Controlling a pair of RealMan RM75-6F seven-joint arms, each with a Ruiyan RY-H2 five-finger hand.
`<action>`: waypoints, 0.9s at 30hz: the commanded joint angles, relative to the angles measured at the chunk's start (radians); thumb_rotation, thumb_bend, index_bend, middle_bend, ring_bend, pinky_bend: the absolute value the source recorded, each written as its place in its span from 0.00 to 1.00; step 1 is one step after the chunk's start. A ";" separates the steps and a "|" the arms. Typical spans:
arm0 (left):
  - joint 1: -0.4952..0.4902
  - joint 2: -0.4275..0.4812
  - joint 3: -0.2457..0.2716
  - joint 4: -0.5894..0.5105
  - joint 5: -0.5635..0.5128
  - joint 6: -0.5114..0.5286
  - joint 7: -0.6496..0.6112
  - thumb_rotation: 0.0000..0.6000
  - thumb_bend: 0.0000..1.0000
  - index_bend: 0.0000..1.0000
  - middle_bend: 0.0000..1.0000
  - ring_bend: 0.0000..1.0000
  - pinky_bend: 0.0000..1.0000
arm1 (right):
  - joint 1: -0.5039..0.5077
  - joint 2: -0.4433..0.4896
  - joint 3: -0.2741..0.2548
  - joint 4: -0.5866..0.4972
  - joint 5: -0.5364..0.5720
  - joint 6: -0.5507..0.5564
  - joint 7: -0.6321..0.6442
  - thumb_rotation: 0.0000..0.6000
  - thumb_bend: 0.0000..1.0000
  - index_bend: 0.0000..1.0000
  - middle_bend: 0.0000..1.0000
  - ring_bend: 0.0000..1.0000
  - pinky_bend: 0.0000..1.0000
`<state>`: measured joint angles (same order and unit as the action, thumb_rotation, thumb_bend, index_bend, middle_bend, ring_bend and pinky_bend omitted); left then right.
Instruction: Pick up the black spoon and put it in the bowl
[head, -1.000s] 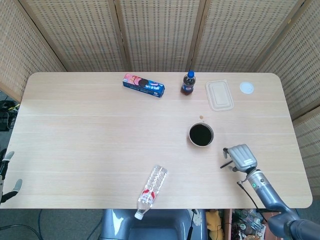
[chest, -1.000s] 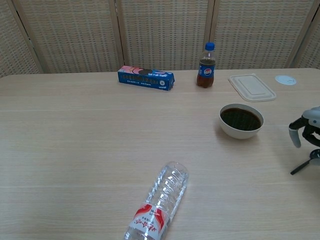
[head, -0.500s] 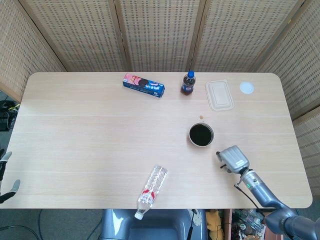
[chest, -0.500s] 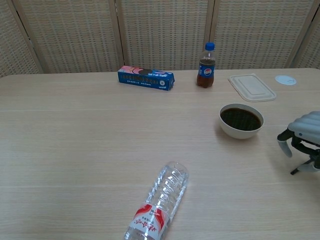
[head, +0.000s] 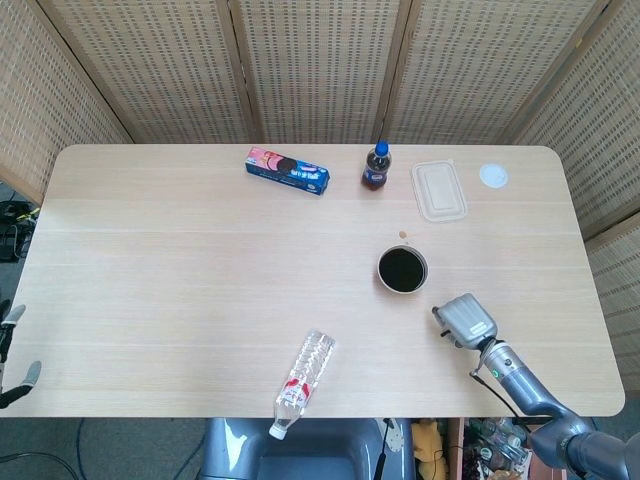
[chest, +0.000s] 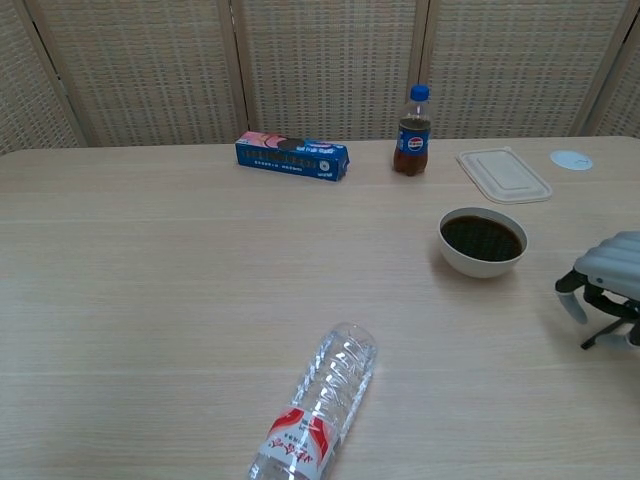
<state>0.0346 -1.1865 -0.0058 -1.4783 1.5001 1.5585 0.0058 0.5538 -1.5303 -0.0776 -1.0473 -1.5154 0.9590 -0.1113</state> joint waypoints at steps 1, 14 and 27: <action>-0.001 0.001 0.000 -0.002 0.000 -0.002 0.002 1.00 0.36 0.00 0.00 0.00 0.00 | 0.004 0.004 0.001 -0.006 -0.001 -0.010 -0.007 1.00 0.44 0.58 0.91 0.96 1.00; -0.002 0.004 0.003 -0.011 -0.002 -0.011 0.009 1.00 0.36 0.00 0.00 0.00 0.00 | 0.011 0.013 0.012 -0.026 0.010 -0.044 -0.048 1.00 0.47 0.53 0.90 0.96 1.00; -0.001 0.004 0.004 -0.014 -0.004 -0.013 0.014 1.00 0.36 0.00 0.00 0.00 0.00 | 0.009 0.007 0.013 -0.013 0.012 -0.057 -0.052 1.00 0.47 0.52 0.90 0.96 1.00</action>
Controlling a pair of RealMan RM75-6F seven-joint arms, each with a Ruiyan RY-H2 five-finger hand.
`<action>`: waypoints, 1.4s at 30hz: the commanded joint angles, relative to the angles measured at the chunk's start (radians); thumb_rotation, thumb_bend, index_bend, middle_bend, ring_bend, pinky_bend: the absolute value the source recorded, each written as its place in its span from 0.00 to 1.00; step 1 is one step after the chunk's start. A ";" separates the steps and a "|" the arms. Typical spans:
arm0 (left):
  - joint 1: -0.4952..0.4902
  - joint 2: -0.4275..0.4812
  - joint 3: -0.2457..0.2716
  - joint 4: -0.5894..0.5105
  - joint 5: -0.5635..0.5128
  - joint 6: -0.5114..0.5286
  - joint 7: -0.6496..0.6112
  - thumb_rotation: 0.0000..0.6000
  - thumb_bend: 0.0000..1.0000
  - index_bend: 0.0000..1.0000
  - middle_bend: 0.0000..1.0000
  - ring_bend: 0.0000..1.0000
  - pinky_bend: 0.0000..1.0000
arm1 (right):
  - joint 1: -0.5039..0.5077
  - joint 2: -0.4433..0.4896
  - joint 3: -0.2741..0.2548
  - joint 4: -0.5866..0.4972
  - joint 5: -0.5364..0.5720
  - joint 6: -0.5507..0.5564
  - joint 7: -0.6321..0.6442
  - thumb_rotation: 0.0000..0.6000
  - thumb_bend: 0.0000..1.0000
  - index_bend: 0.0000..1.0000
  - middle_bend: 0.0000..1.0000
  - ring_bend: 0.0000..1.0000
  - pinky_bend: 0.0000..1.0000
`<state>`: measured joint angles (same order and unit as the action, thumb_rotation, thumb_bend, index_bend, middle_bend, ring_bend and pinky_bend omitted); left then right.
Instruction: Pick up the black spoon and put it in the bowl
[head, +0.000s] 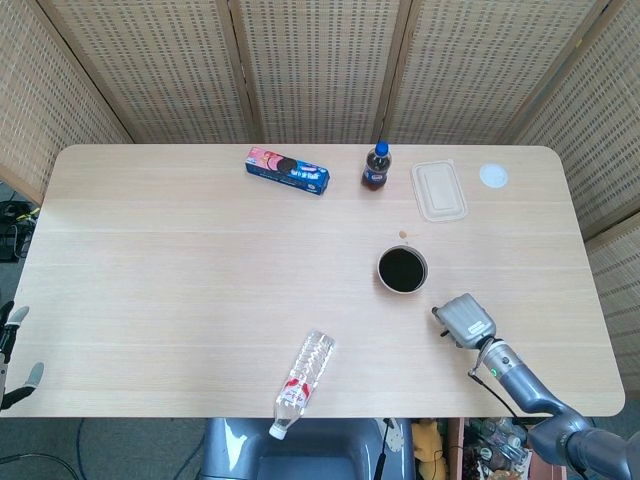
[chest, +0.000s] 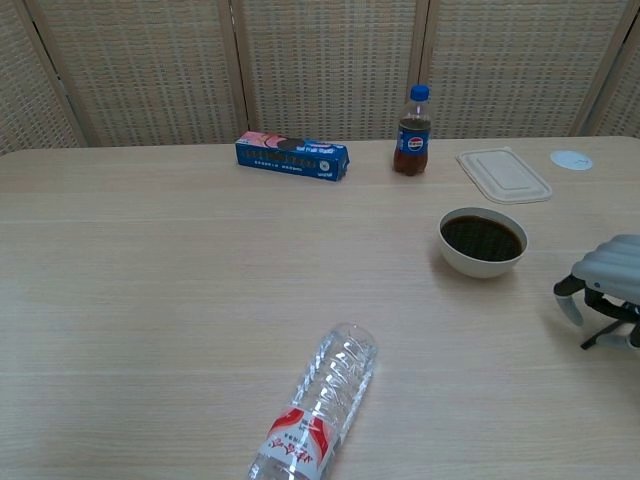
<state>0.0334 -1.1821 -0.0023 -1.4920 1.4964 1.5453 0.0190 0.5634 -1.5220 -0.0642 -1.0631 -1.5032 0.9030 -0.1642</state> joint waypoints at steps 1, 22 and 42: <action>0.000 0.000 0.000 0.000 0.000 -0.001 0.001 1.00 0.36 0.00 0.00 0.00 0.00 | 0.000 -0.003 -0.001 0.005 -0.001 -0.002 0.002 1.00 0.47 0.52 0.90 0.96 1.00; 0.005 -0.006 0.002 0.011 -0.005 -0.001 -0.007 1.00 0.36 0.00 0.00 0.00 0.00 | 0.000 -0.024 -0.004 0.035 -0.008 -0.020 0.002 1.00 0.49 0.52 0.91 0.96 1.00; 0.004 -0.007 0.002 0.009 -0.001 -0.001 -0.003 1.00 0.36 0.00 0.00 0.00 0.00 | -0.010 -0.035 -0.010 0.062 -0.011 -0.024 0.023 1.00 0.51 0.52 0.91 0.96 1.00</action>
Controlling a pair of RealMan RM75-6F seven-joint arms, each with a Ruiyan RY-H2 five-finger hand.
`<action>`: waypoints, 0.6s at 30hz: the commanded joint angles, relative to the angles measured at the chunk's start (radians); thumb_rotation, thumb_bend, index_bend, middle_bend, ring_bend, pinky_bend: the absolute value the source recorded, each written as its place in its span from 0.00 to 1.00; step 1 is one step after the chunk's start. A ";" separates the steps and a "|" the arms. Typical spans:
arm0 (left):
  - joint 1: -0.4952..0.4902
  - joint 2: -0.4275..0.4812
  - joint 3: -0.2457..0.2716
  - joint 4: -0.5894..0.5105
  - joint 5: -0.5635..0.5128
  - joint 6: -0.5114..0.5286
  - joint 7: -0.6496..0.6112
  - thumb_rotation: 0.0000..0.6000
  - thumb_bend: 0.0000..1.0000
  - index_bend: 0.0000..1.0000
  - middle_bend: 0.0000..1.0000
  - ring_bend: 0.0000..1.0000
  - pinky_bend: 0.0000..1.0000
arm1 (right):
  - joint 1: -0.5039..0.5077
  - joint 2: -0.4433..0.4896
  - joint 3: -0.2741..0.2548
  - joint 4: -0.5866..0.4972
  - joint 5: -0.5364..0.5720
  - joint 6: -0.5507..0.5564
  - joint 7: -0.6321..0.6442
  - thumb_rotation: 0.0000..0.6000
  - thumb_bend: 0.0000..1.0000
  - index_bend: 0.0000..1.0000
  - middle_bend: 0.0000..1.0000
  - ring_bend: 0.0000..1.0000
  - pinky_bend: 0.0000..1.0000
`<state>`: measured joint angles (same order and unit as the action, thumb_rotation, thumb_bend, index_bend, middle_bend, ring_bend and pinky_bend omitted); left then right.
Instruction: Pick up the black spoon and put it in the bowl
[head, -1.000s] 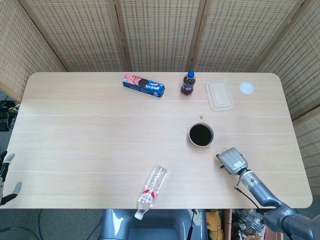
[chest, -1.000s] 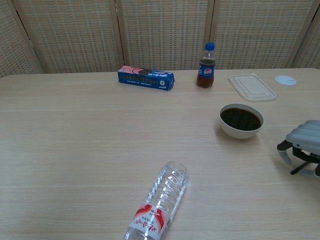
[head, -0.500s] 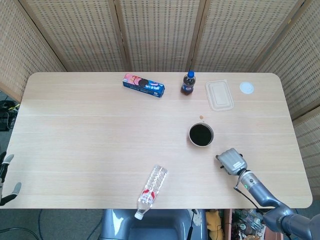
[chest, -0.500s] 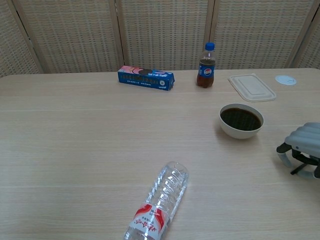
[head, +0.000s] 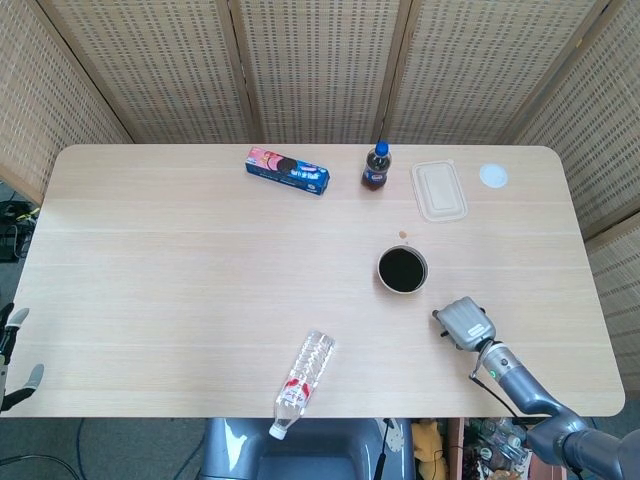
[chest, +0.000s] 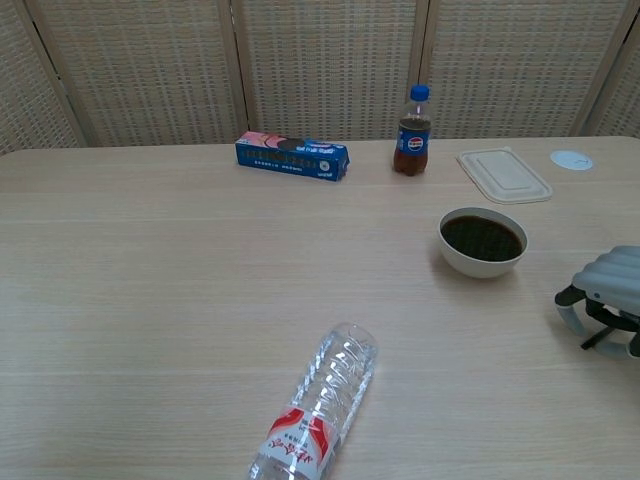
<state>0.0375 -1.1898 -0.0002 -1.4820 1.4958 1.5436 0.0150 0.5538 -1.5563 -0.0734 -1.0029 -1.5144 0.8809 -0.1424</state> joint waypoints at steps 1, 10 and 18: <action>0.001 0.001 0.000 -0.001 -0.001 0.001 0.001 1.00 0.36 0.00 0.00 0.00 0.00 | -0.001 -0.002 -0.002 0.003 0.000 -0.002 0.003 1.00 0.51 0.52 0.91 0.96 1.00; 0.002 0.001 0.000 -0.002 -0.002 0.001 0.002 1.00 0.36 0.00 0.00 0.00 0.00 | -0.009 -0.017 -0.007 0.021 -0.005 -0.002 0.012 1.00 0.52 0.52 0.91 0.96 1.00; 0.002 -0.001 0.000 0.003 -0.004 -0.002 -0.002 1.00 0.36 0.00 0.00 0.00 0.00 | -0.012 -0.025 -0.008 0.023 -0.007 -0.002 0.012 1.00 0.53 0.52 0.91 0.96 1.00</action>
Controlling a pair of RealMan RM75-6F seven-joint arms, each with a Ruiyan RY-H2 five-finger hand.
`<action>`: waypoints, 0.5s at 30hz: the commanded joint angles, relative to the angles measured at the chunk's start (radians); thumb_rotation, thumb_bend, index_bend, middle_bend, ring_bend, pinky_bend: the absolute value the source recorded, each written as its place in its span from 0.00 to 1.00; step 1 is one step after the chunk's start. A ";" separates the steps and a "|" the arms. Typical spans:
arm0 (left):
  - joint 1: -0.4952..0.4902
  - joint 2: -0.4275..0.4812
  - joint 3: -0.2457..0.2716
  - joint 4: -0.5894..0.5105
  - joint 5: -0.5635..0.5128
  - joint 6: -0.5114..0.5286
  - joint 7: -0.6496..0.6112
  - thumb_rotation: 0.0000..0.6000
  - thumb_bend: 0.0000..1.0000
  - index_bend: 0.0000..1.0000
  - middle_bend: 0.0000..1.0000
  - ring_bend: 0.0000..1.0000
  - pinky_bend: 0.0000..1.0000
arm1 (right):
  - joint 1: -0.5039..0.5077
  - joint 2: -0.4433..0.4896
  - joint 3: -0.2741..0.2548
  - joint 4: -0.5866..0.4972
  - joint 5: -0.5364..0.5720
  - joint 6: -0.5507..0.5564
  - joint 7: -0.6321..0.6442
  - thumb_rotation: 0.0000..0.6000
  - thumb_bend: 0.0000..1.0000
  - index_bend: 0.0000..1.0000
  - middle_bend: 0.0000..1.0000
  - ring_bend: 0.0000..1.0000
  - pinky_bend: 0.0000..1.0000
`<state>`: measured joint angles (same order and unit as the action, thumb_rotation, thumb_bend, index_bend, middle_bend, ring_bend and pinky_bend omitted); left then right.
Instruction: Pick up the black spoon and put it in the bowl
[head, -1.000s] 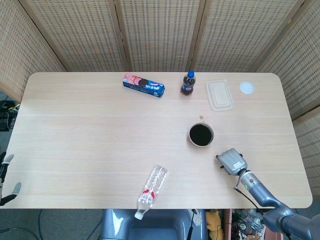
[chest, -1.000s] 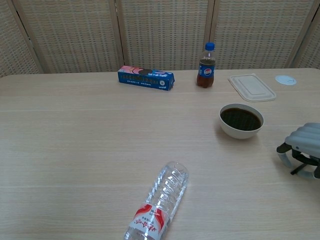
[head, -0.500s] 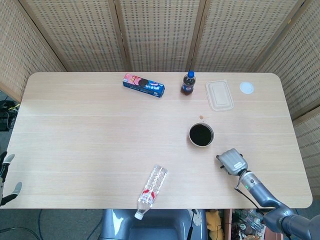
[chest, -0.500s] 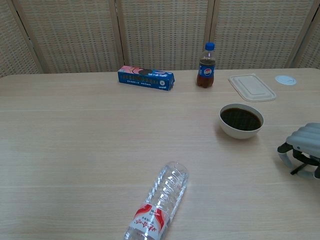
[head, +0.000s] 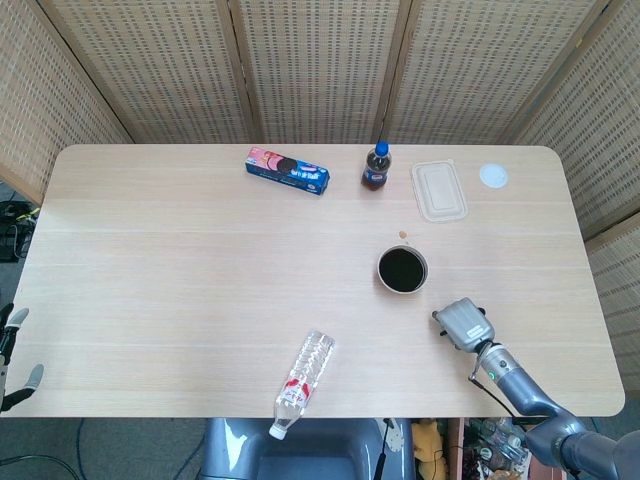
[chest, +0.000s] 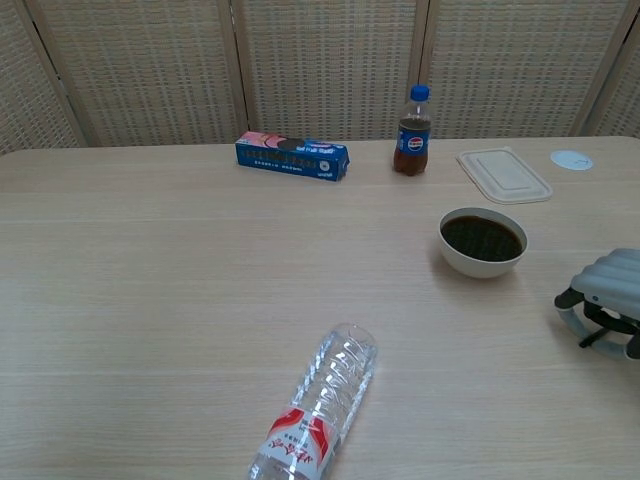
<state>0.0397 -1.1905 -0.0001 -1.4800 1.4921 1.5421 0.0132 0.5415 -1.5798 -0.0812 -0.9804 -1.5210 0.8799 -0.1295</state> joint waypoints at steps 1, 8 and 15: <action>0.000 0.000 0.000 0.001 -0.001 -0.001 -0.001 1.00 0.36 0.00 0.00 0.00 0.00 | 0.000 -0.002 0.000 0.001 0.001 -0.003 -0.002 1.00 0.53 0.52 0.91 0.96 1.00; 0.003 0.000 0.001 0.005 -0.001 0.001 -0.005 1.00 0.36 0.00 0.00 0.00 0.00 | 0.002 -0.008 0.003 0.005 0.006 -0.014 -0.007 1.00 0.55 0.52 0.91 0.96 1.00; 0.004 -0.001 0.001 0.005 -0.001 0.002 -0.006 1.00 0.36 0.00 0.00 0.00 0.00 | 0.003 -0.015 0.008 0.012 0.013 -0.022 -0.006 1.00 0.59 0.55 0.92 0.97 1.00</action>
<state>0.0437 -1.1913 0.0008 -1.4746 1.4909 1.5442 0.0070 0.5441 -1.5942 -0.0735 -0.9687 -1.5084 0.8584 -0.1360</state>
